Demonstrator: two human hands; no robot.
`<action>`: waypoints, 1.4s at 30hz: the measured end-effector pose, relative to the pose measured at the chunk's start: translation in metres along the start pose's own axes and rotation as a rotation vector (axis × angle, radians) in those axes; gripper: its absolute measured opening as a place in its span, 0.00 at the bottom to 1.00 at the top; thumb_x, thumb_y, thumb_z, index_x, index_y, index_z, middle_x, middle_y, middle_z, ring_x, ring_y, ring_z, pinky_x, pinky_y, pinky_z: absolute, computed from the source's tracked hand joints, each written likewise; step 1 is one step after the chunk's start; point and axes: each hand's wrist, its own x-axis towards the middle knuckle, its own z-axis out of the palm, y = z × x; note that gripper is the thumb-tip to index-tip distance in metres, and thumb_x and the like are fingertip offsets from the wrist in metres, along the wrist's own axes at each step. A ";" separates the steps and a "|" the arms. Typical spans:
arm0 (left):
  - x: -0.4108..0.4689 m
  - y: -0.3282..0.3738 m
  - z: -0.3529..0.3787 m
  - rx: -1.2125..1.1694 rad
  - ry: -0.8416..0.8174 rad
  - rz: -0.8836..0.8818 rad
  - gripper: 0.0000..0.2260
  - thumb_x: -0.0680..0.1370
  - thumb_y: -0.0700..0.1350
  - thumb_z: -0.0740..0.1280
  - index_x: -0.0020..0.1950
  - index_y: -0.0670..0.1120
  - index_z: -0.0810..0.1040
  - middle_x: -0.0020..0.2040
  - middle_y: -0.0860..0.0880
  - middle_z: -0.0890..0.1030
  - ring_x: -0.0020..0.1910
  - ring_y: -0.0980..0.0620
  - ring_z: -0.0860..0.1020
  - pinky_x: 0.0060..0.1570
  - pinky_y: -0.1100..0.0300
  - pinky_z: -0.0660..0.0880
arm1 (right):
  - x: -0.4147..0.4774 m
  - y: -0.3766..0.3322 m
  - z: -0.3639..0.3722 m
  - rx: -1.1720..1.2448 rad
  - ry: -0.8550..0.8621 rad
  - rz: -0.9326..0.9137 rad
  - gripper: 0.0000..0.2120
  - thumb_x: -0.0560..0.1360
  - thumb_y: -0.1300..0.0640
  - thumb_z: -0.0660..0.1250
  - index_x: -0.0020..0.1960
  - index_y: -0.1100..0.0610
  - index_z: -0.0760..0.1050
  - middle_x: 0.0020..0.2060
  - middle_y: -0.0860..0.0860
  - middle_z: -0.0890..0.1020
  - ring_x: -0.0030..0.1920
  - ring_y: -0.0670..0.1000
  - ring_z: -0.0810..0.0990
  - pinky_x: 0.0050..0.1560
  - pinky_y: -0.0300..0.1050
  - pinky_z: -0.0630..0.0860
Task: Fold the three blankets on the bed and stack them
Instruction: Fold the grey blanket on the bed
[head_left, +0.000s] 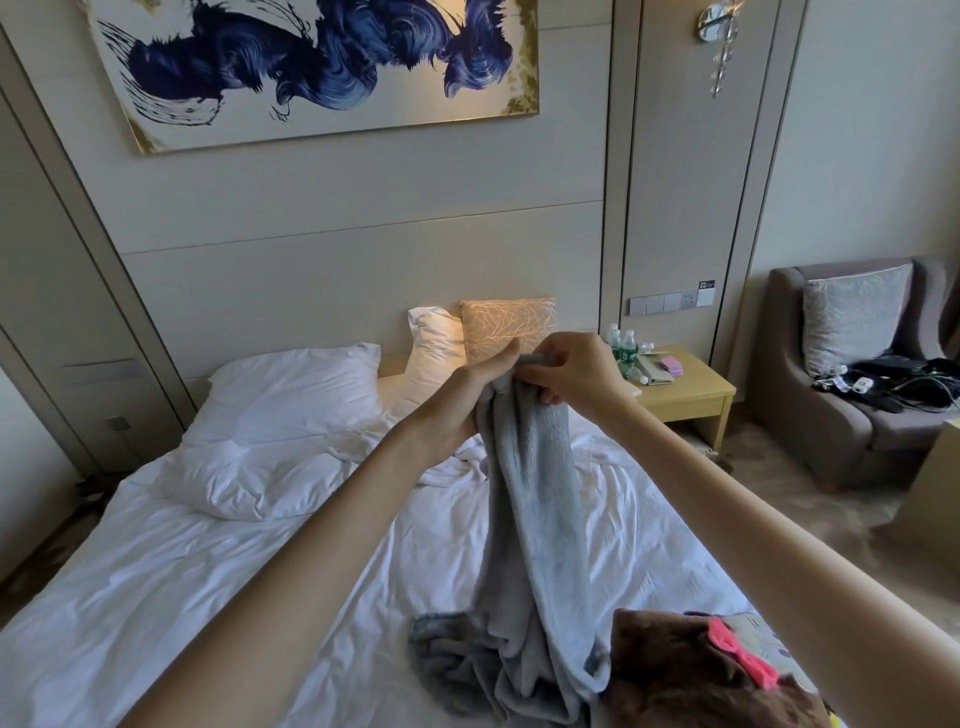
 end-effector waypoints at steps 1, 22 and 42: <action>-0.001 -0.001 0.001 0.029 0.001 0.028 0.18 0.82 0.54 0.60 0.64 0.45 0.79 0.59 0.43 0.82 0.65 0.47 0.77 0.66 0.55 0.71 | 0.001 0.000 0.000 -0.012 0.000 -0.010 0.10 0.68 0.53 0.76 0.39 0.58 0.78 0.27 0.51 0.81 0.30 0.52 0.82 0.38 0.52 0.81; -0.007 0.025 -0.090 0.872 0.794 0.384 0.13 0.75 0.31 0.56 0.35 0.44 0.62 0.30 0.48 0.62 0.30 0.53 0.61 0.30 0.61 0.57 | 0.014 0.034 -0.026 -0.676 -0.524 -0.117 0.14 0.67 0.47 0.76 0.35 0.52 0.73 0.29 0.47 0.71 0.33 0.48 0.69 0.31 0.38 0.61; -0.039 0.049 -0.141 0.979 0.991 0.306 0.05 0.77 0.36 0.66 0.52 0.38 0.77 0.43 0.48 0.77 0.40 0.48 0.74 0.39 0.59 0.67 | 0.023 -0.032 -0.067 -0.931 0.250 -0.335 0.08 0.73 0.52 0.68 0.46 0.57 0.78 0.46 0.54 0.78 0.43 0.57 0.79 0.42 0.46 0.69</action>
